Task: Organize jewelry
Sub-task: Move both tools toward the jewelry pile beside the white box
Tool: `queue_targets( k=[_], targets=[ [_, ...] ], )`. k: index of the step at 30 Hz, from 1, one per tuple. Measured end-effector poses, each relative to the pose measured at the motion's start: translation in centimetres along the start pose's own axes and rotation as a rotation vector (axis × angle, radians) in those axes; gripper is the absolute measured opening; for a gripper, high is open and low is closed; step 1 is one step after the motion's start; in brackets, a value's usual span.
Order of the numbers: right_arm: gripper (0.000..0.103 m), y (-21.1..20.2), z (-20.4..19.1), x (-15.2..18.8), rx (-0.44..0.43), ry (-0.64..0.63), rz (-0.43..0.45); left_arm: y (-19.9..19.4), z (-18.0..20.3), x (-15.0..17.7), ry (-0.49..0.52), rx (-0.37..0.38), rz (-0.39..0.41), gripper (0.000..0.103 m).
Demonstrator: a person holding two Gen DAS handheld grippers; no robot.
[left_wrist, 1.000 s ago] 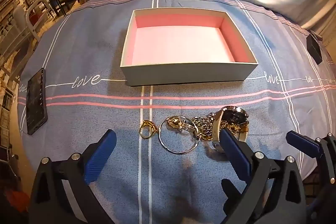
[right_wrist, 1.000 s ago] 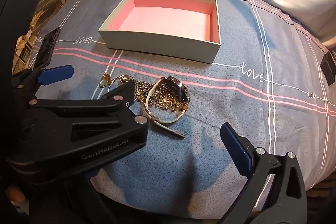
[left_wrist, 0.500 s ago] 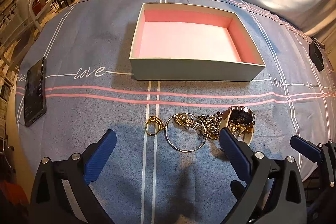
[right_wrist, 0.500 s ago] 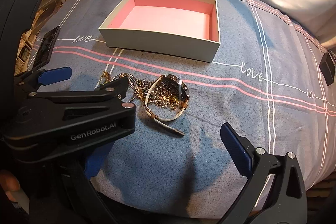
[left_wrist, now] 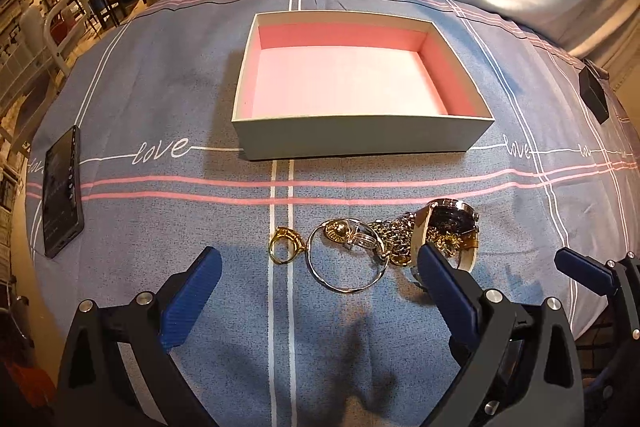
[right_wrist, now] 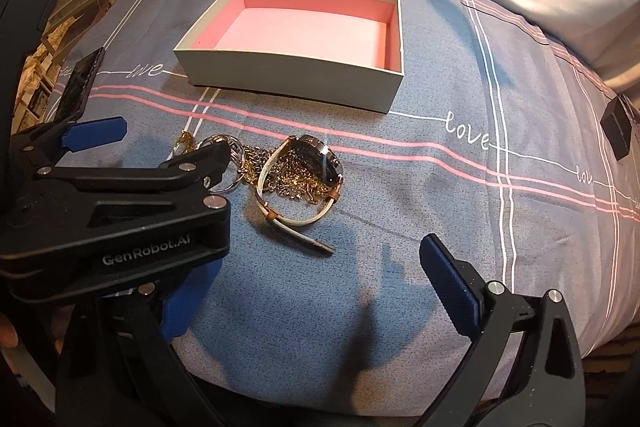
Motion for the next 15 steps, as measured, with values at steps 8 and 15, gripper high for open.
queue_targets(
  k=[8, 15],
  targets=[
    [0.097, 0.09, -0.21, 0.09, 0.000, -0.011, -0.001, 0.29, -0.40, -0.29, 0.006, -0.020, 0.003, 0.097],
    [0.097, 0.05, -0.23, 0.03, -0.001, -0.013, 0.004, -0.15, -0.10, -0.62, -0.005, 0.007, 0.037, 0.097]
  ],
)
Point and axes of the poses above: each gripper's, at about its wrist camera, not at the fingertips, and y roughly the way its jaws point, z to its right, x to its underside, the point moved 9 cm from there along y, roughly the way its jaws point
